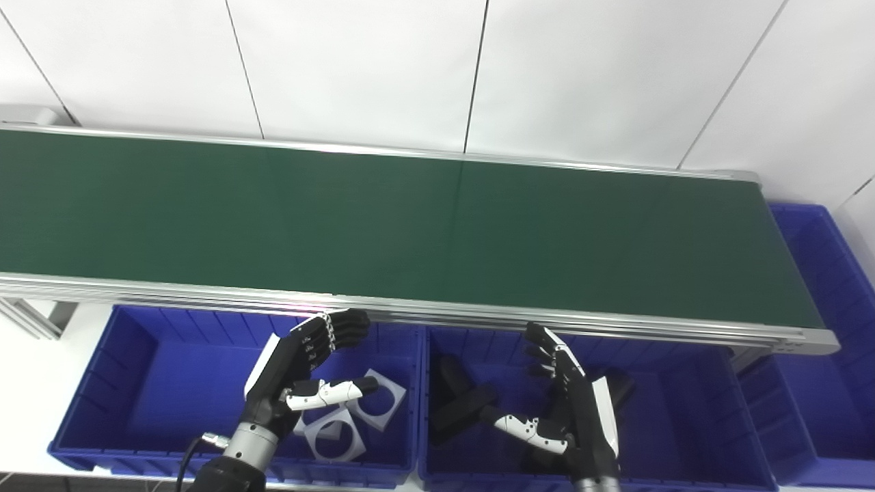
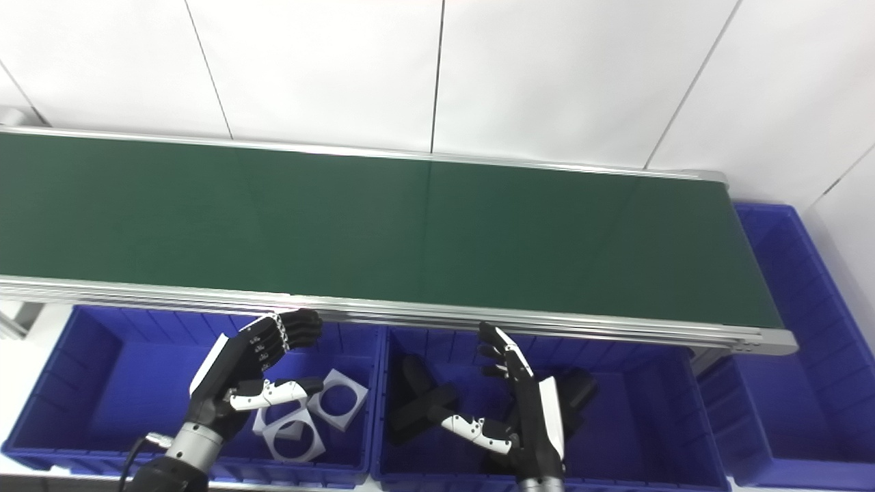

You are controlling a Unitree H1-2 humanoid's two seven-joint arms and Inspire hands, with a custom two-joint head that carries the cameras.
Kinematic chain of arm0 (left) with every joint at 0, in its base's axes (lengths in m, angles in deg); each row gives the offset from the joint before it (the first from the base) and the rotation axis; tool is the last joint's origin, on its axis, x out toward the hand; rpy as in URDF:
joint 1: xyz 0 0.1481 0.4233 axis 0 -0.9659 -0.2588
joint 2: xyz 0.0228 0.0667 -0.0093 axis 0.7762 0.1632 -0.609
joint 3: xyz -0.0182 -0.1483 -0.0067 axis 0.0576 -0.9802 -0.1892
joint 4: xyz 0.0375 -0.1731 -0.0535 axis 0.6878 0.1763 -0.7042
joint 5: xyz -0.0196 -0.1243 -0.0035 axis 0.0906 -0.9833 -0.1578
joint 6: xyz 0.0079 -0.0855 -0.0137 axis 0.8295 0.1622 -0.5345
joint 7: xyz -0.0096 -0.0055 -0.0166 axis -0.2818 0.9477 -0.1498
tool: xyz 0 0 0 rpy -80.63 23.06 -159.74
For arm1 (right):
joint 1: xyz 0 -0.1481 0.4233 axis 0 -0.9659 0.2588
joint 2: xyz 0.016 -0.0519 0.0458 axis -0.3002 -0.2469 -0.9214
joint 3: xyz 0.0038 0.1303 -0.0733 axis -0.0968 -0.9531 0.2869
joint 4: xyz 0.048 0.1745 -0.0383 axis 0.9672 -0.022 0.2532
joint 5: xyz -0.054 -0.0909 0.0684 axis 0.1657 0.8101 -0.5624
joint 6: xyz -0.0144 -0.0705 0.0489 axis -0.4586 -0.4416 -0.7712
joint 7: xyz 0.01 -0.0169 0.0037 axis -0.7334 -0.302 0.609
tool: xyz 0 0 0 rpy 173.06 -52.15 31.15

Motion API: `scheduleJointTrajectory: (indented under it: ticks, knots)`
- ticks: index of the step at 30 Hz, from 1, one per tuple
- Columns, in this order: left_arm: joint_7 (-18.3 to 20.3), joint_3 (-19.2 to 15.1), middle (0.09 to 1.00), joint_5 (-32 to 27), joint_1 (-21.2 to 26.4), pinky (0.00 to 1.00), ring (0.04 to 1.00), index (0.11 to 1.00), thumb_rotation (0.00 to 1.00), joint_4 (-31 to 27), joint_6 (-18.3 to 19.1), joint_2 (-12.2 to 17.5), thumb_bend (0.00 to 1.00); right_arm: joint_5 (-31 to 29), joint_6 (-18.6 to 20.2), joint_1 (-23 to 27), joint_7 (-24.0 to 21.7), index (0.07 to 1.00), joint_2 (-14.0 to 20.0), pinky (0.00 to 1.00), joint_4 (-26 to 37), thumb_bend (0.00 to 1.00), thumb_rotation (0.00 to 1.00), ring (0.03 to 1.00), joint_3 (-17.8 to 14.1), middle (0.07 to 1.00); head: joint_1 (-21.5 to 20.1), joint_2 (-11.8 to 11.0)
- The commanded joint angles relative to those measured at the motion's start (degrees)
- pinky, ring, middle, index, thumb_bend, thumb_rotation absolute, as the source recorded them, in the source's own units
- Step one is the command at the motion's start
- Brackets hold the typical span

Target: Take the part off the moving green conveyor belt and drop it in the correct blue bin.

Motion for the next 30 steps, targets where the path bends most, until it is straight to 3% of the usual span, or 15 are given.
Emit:
scheduleJointTrajectory:
  ticks: [1, 30]
  knots:
    - [0.5, -0.3, 0.733, -0.6, 0.2, 0.76, 0.73, 0.699, 0.0, -1.4, -0.8, 0.4, 0.63, -0.1, -0.4, 0.5, 0.6, 0.832, -0.7, 0.67, 1.2, 0.65, 0.0, 0.782, 0.0, 0.829, 0.1, 0.0]
    - [1.0, -0.1, 0.733, -0.1, 0.0, 0.73, 0.72, 0.704, 0.0, -0.7, -1.6, 0.5, 0.63, -1.1, 0.4, -0.2, -0.1, 0.818, -0.2, 0.66, 2.3, 0.65, 0.0, 0.767, 0.0, 0.819, 1.5, 0.5]
